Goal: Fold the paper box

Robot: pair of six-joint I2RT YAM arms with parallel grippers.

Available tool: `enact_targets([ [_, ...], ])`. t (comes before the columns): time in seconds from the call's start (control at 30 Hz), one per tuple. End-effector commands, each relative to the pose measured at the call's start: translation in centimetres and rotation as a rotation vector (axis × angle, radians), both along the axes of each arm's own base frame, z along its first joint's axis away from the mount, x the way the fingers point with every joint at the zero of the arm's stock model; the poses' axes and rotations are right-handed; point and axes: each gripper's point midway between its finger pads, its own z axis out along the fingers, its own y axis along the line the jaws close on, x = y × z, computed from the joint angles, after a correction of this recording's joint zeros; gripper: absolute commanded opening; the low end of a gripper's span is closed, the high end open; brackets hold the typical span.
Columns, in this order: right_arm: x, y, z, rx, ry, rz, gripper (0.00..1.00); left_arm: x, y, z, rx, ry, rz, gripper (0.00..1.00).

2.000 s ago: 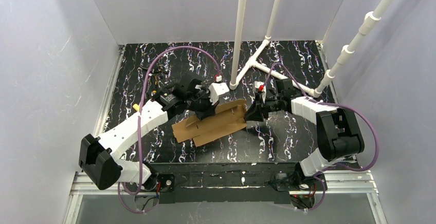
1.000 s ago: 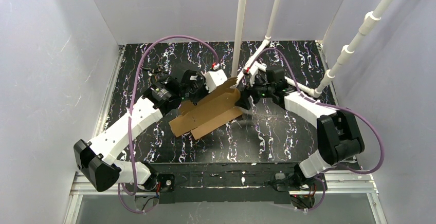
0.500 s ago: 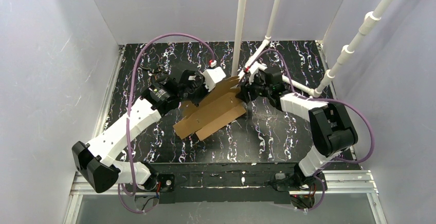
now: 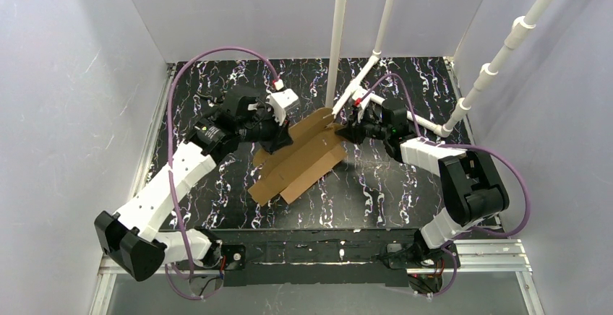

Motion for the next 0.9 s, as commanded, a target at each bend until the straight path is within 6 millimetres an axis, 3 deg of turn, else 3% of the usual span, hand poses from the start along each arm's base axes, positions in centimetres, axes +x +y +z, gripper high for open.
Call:
enact_targets([
  [0.0, -1.0, 0.6, 1.9, 0.040, -0.119, 0.076, 0.22, -1.4, -2.0, -0.2, -0.127, 0.145, -0.061, 0.00],
  [0.27, -1.1, 0.2, 0.9, 0.018, -0.127, 0.067, 0.21, -1.1, -2.3, -2.6, -0.202, 0.348, 0.002, 0.00],
  [0.5, -1.2, -0.2, 0.5, 0.010, -0.119, 0.058, 0.21, -0.2, -1.0, -3.7, -0.179, 0.390, 0.074, 0.00],
  [0.87, -1.1, -0.2, 0.1, 0.008, -0.090, 0.052, 0.20, 0.1, -0.9, -5.8, -0.146, 0.485, 0.093, 0.00],
])
